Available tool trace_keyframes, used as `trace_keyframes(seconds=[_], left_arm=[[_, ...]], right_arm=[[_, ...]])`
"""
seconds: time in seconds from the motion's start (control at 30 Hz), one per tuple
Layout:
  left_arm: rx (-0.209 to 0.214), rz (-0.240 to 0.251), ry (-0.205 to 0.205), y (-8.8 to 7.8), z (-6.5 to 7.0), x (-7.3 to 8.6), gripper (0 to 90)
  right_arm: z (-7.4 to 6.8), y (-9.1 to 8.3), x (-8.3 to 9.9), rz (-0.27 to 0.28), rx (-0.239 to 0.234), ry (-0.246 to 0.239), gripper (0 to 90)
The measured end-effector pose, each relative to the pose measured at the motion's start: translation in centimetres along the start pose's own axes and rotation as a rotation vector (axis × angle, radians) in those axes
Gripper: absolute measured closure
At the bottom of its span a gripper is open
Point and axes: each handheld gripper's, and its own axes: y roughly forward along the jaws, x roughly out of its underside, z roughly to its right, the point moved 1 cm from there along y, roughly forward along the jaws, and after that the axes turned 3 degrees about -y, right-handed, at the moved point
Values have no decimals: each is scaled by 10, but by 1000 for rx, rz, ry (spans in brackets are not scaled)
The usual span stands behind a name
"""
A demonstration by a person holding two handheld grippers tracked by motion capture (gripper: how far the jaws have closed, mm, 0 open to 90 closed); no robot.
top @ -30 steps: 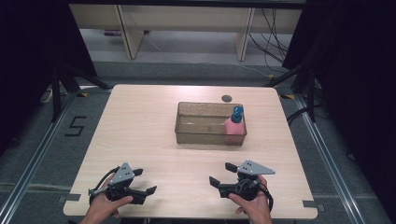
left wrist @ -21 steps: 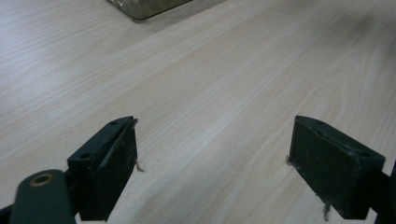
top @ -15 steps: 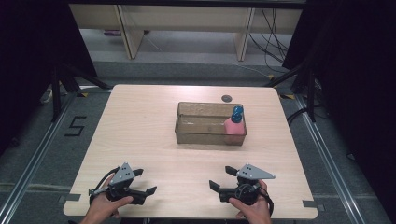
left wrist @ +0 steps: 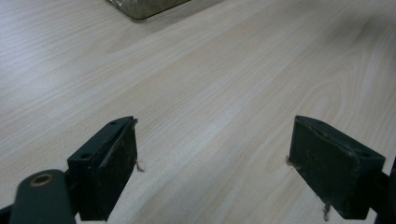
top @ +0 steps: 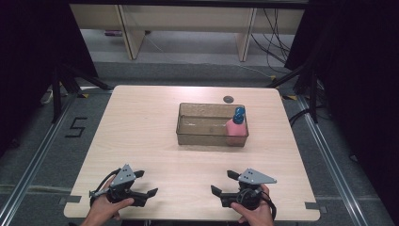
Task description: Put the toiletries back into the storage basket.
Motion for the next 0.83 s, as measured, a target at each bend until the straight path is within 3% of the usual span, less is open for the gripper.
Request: trace_keyframes(seconds=[0.3,0.4,0.83], left_arm=[[0,-2,7,0,0,0,148],[0,1,8,0,0,0,148],[-1,1,9,0,0,0,148]], right_arm=[[0,-1,1,0,38,-32,155],[-2,0,1,-4,9,-3,155],[-1,2,2,-12,20,-12,155]])
